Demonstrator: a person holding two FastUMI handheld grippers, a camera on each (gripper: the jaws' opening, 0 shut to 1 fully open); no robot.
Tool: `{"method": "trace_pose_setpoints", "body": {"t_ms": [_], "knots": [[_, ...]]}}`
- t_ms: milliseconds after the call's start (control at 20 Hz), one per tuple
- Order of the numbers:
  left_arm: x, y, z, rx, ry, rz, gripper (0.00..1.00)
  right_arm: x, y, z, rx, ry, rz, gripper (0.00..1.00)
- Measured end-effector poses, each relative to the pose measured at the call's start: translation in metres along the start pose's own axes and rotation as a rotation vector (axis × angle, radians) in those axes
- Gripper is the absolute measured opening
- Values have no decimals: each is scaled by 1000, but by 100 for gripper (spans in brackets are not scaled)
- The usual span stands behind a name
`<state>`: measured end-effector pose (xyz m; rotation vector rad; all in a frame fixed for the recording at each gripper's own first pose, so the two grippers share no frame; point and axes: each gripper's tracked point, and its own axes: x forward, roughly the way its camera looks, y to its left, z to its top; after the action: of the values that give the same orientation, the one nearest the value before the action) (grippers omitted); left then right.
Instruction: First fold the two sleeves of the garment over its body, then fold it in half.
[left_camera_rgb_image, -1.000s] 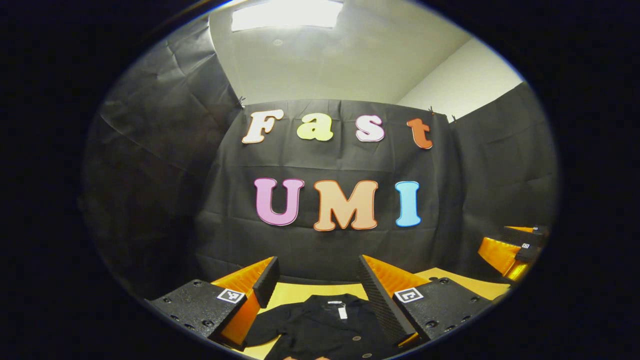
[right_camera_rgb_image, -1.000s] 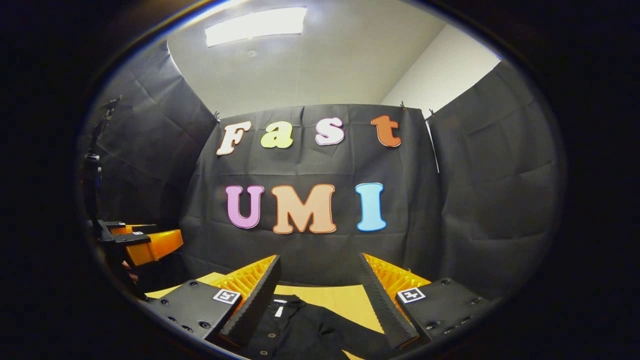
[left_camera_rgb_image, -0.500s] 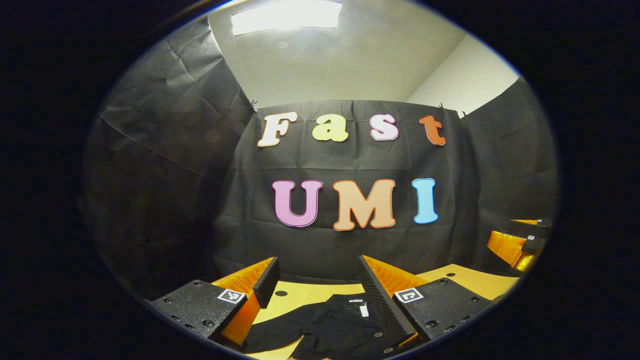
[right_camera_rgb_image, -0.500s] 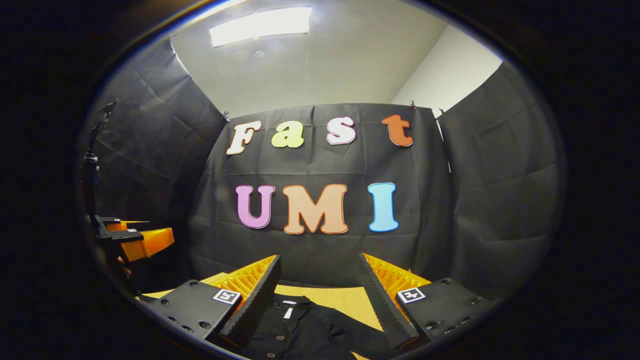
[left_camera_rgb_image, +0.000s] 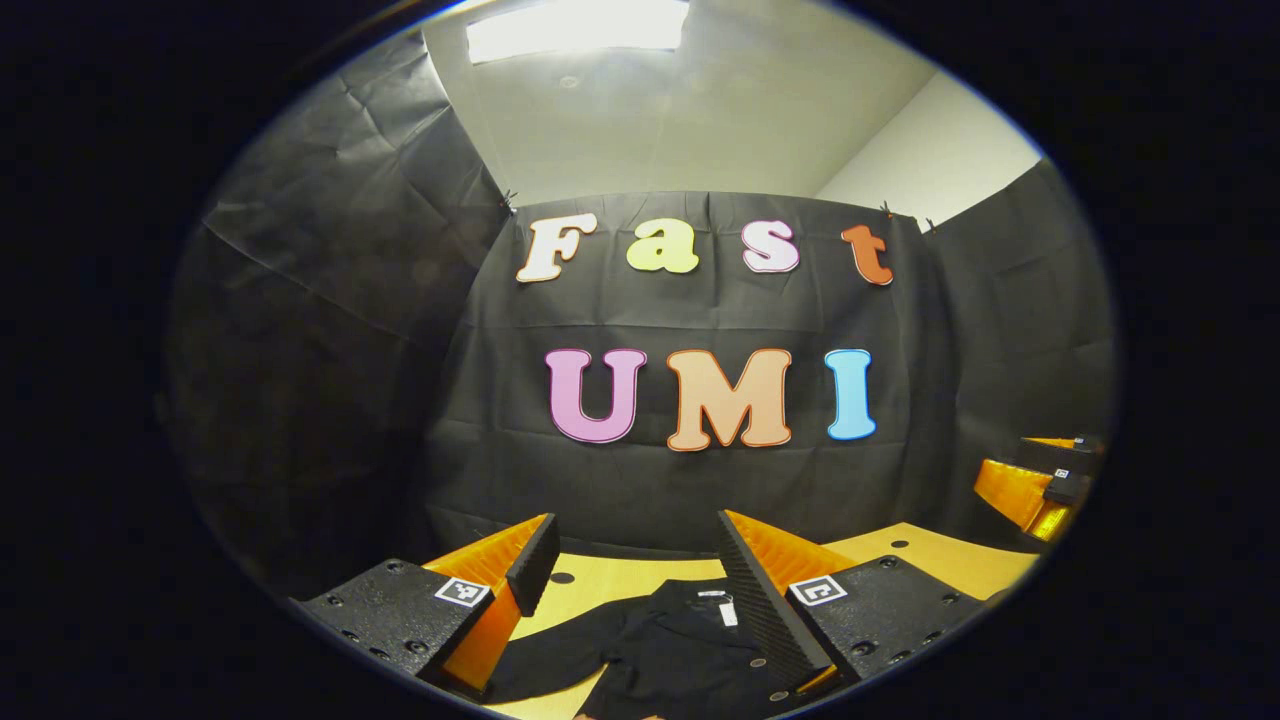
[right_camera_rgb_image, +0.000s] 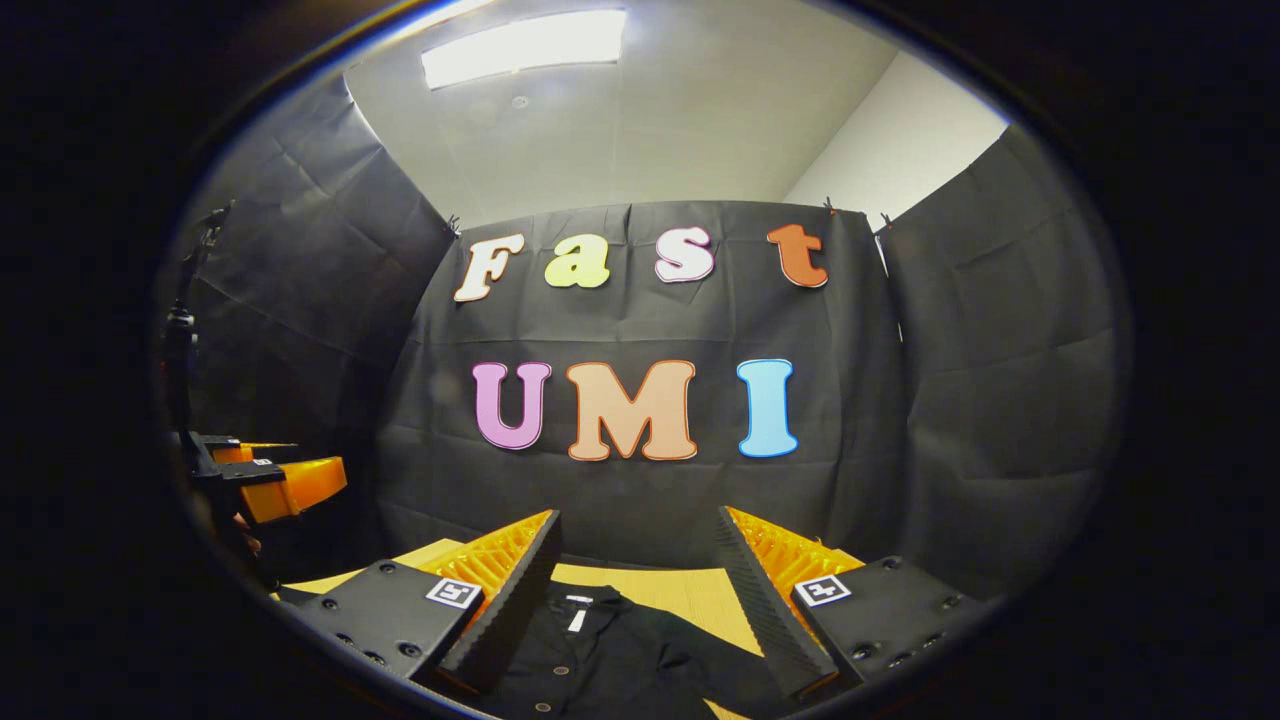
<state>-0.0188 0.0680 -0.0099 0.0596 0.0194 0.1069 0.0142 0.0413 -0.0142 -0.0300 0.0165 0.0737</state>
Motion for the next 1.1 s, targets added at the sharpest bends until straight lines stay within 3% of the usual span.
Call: {"method": "trace_pose_setpoints", "body": {"t_ms": [1100], "knots": [[-4,14,-11,11,19,5,92,-1,20,-6,-12,8,28,98]]}}
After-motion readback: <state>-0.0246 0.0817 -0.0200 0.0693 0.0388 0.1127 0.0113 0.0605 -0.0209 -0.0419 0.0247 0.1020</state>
